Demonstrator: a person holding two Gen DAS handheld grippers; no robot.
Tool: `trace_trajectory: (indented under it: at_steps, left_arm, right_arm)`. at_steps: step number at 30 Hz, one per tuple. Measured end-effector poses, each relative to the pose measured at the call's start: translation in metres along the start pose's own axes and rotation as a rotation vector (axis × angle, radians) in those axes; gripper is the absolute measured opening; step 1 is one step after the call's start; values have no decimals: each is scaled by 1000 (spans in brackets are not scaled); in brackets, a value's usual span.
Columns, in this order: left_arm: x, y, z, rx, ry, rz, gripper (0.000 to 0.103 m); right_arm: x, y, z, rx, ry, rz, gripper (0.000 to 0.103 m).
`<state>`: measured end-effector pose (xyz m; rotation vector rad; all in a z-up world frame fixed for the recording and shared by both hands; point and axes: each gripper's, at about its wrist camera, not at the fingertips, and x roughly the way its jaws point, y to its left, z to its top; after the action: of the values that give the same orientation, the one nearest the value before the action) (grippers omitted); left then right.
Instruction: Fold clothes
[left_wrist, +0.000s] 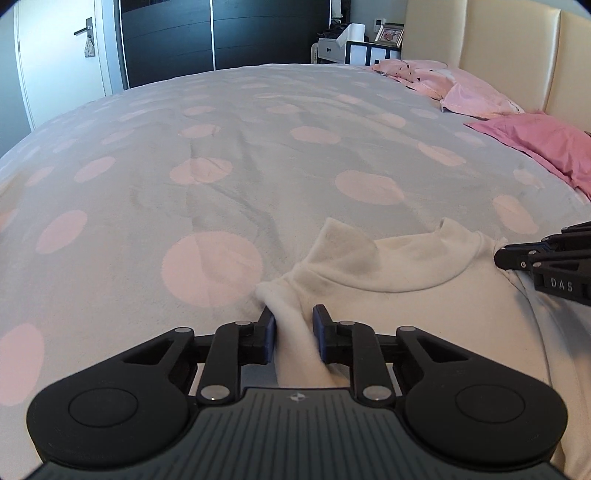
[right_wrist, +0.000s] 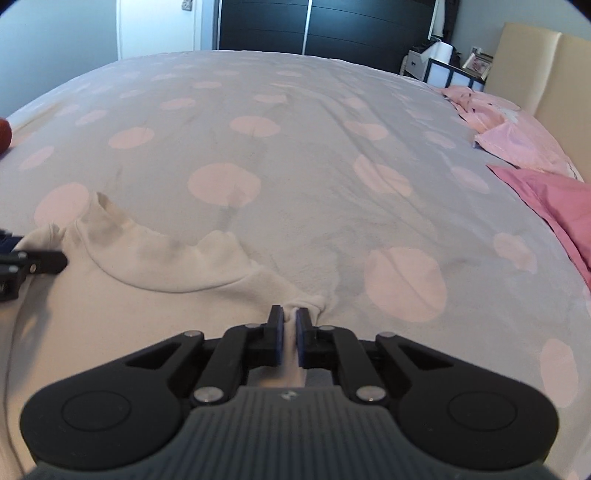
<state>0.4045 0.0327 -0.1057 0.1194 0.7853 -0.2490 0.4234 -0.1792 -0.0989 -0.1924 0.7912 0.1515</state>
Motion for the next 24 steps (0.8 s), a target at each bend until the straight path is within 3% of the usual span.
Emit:
trace_trajectory:
  at_steps: [5, 7, 8, 13, 19, 22, 24]
  left_arm:
    - [-5, 3, 2, -16, -32, -6, 19]
    - [-19, 7, 5, -55, -56, -2, 23]
    - [-29, 7, 6, -57, -69, -5, 25]
    - [-96, 0, 0, 56, -147, -26, 40]
    - [-188, -22, -43, 228, -148, -63, 42]
    - [-236, -37, -78, 338, -161, -83, 45]
    - [-267, -49, -108, 441, -177, -87, 48]
  right_arm:
    - [0, -5, 4, 33, 8, 21, 10]
    - [-8, -9, 10, 64, 10, 43, 18]
    - [-17, -12, 12, 80, -3, 55, 27]
    - [-82, -16, 6, 45, -48, 137, 32]
    - [-174, -7, -54, -91, -4, 228, 34]
    - [-223, -3, -97, -114, 29, 272, 36]
    - [-257, 3, -130, -206, 1, 279, 40]
